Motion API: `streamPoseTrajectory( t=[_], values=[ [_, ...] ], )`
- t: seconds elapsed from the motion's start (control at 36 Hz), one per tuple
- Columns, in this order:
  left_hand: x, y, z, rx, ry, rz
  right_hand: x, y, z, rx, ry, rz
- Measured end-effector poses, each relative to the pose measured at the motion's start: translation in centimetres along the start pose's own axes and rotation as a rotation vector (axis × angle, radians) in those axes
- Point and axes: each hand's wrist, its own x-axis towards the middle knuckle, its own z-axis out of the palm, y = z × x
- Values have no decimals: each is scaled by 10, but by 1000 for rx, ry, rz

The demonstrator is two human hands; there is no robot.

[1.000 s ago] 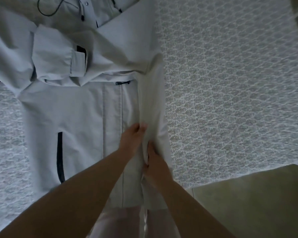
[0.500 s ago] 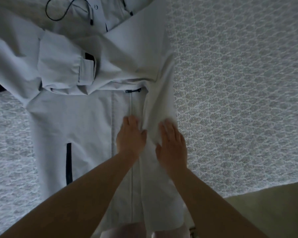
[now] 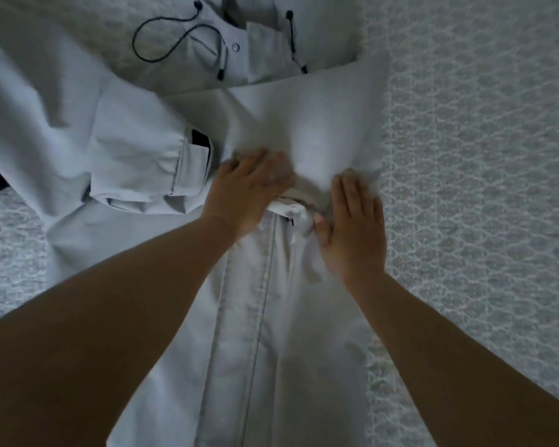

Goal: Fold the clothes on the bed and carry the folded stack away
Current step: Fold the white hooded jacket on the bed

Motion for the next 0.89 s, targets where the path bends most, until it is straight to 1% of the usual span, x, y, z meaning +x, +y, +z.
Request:
streamPoseTrajectory(
  t=[0.06,0.08,0.19,0.31,0.42,0.47,0.61,0.72,0.83,0.89],
  values=[
    [5,-13,-3,15,55,9,11,2,0,-26,-30,-37],
    [7,-19,-4,39,49,8,17,1,-1,-30,-34,-47],
    [6,-28,4,92,-96,-39,46,-7,-1,-67,-22,-44],
    [-2,-27,21,-56,-195,-167,79,-8,3,-107,-42,14],
    [2,-36,29,-102,-271,-128,103,-8,14,-214,-96,85],
    [7,-43,30,-125,-313,-113,108,-7,20,-260,-83,107],
    [13,-47,31,-138,-315,-102,122,-9,25,-219,-69,142],
    [15,-45,25,-152,-380,-125,121,-11,23,-164,-50,110],
    [12,-28,7,-187,-416,-184,120,-19,14,-257,-138,151],
    [1,-18,-2,-159,-361,-177,113,-31,11,-298,-134,139]
  ],
)
